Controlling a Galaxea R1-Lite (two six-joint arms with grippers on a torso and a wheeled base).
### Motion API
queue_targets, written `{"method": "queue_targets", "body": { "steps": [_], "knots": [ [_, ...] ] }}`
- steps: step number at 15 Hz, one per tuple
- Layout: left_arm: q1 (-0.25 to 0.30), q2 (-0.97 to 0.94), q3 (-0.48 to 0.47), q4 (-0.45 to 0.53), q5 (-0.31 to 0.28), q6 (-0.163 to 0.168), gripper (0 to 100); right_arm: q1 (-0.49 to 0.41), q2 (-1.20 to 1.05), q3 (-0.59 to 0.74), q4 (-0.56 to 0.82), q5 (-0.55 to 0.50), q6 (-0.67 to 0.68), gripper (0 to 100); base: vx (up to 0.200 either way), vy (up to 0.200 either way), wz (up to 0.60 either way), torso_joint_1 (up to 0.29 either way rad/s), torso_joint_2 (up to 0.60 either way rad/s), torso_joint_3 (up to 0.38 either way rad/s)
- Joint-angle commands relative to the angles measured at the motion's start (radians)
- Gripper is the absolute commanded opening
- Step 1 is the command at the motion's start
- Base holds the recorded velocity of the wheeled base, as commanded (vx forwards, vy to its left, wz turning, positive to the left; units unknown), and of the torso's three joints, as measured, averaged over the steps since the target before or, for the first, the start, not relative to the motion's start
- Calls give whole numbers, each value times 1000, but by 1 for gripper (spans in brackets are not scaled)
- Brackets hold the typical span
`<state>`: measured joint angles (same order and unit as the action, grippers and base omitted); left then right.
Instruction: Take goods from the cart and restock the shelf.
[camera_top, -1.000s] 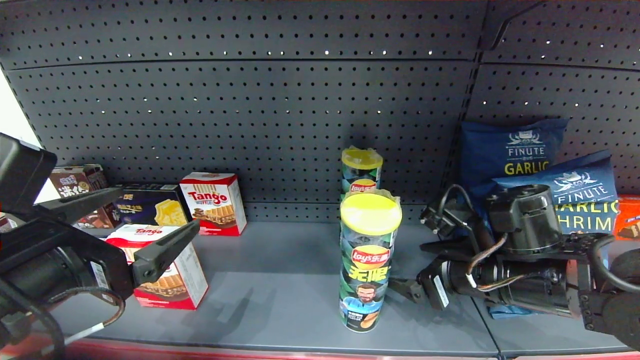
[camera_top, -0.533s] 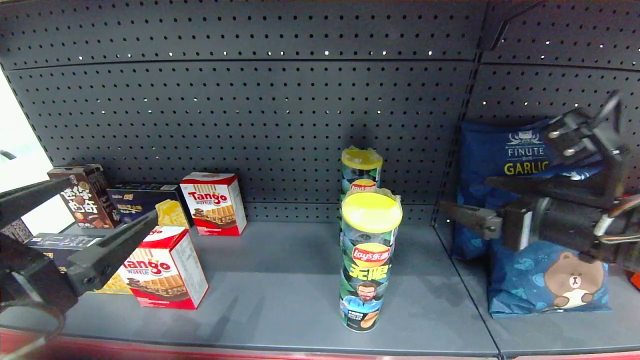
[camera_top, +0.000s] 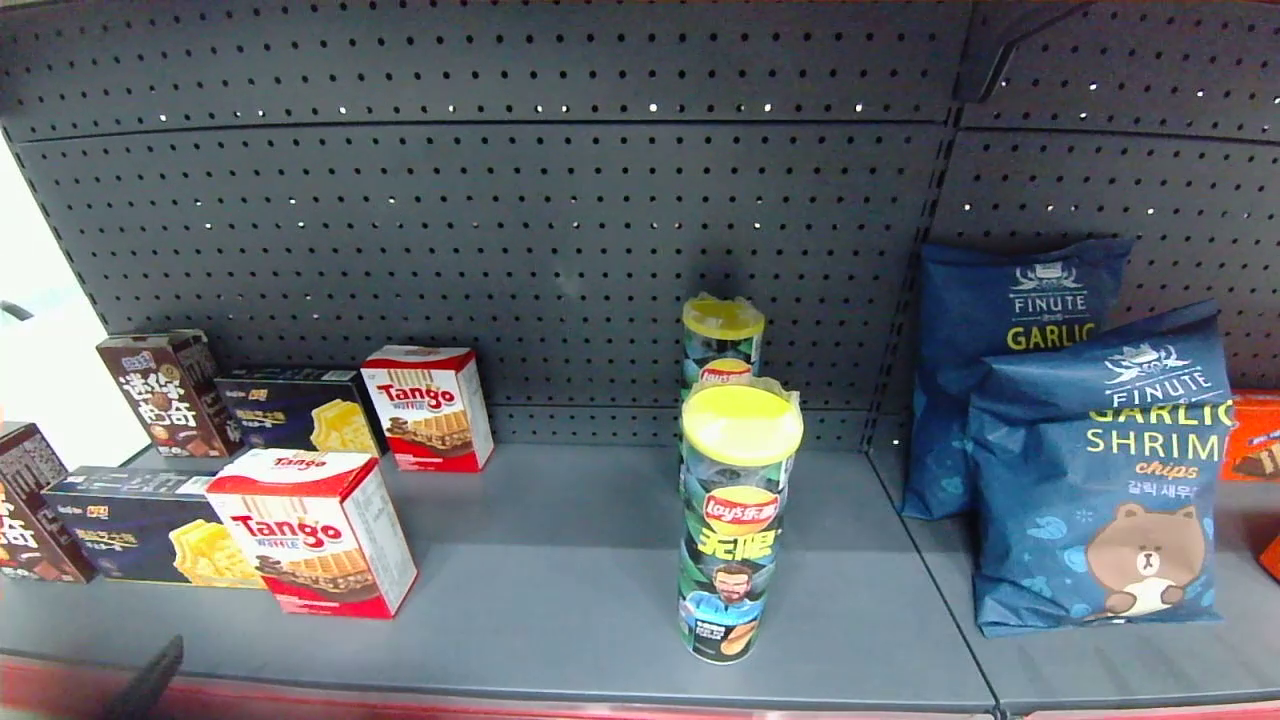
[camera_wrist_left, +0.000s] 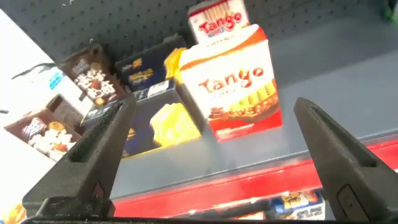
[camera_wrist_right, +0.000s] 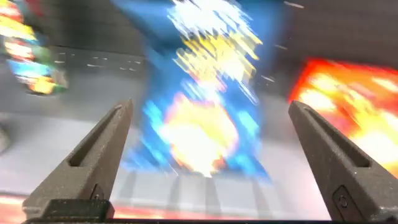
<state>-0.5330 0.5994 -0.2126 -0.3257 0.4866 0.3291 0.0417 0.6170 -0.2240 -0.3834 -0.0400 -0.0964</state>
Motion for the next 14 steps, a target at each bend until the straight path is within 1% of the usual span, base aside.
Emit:
{"method": "queue_targets", "body": {
  "steps": [1, 2, 3, 4, 6, 7, 8, 9, 10, 11, 12, 13, 14],
  "knots": [
    [62, -39, 24, 45, 40, -2, 100, -111, -422, 224, 93, -12, 1, 100, 0, 0, 0, 0, 0, 0],
    [94, -38, 35, 45, 40, -2, 100, -114, -510, 224, 207, -15, 3, 100, 0, 0, 0, 0, 0, 0],
    [130, -36, 44, 45, 40, -2, 100, -114, -546, 224, 305, -15, 15, 100, 0, 0, 0, 0, 0, 0],
    [199, -41, 65, 45, 41, -4, 100, -114, -539, 224, 321, -12, 66, 100, 0, 0, 0, 0, 0, 0],
    [272, -69, 105, 45, 40, -18, 100, -115, -539, 224, 324, -12, 110, 100, 0, 0, 0, 0, 0, 0],
    [275, -122, 153, 43, 36, -22, 100, -115, -539, 224, 354, -1, 139, 100, 0, 0, 0, 0, 0, 0],
    [271, -150, 174, 45, 33, -24, 100, -114, -539, 224, 383, 6, 116, 100, 0, 0, 0, 0, 0, 0],
    [263, -230, 213, 54, 32, -22, 100, -114, -539, 224, 385, 51, 86, 100, 0, 0, 0, 0, 0, 0],
    [245, -326, 213, 154, 30, -24, 100, -114, -539, 224, 383, 60, 84, 100, 0, 0, 0, 0, 0, 0],
    [234, -405, 213, 232, 30, -25, 100, -115, -539, 224, 383, 58, 89, 100, 0, 0, 0, 0, 0, 0],
    [235, -458, 206, 283, 30, -27, 100, -115, -539, 224, 383, 58, 90, 100, 0, 0, 0, 0, 0, 0],
    [229, -464, 196, 295, 30, -35, 100, -115, -539, 224, 383, 58, 90, 100, 0, 0, 0, 0, 0, 0],
    [229, -464, 196, 295, 30, -35, 100, -115, -539, 224, 383, 58, 90, 100, 0, 0, 0, 0, 0, 0]
  ]
}}
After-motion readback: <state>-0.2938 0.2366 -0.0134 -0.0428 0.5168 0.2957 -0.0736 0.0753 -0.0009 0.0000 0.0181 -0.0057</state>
